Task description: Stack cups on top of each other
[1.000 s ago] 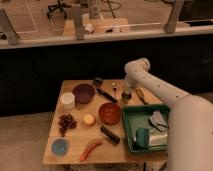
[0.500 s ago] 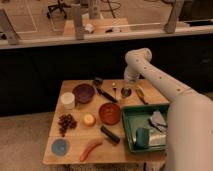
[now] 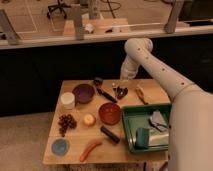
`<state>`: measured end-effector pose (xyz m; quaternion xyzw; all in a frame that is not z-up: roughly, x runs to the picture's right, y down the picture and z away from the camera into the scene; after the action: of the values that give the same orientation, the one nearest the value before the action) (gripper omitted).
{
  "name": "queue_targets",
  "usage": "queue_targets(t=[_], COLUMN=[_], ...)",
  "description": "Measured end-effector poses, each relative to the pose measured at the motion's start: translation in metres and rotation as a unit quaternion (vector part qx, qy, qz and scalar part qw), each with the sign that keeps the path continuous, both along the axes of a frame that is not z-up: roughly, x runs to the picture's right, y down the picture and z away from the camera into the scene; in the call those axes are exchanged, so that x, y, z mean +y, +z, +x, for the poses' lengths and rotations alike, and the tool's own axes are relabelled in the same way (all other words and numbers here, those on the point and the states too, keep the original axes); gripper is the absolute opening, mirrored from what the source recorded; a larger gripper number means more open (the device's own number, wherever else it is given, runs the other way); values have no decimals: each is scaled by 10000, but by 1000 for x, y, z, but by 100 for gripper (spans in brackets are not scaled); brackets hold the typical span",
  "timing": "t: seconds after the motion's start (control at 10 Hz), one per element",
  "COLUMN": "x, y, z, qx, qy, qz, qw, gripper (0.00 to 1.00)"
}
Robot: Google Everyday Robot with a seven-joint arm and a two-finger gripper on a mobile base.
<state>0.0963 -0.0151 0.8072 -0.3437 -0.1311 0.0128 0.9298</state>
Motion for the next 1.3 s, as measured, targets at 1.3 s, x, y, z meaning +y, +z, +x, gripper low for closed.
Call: queue_targets(t=[1.3], x=[53], y=[-135], z=[-113], qx=[-1519], qy=[-517], qz=[221], qw=[9868], gripper=[9])
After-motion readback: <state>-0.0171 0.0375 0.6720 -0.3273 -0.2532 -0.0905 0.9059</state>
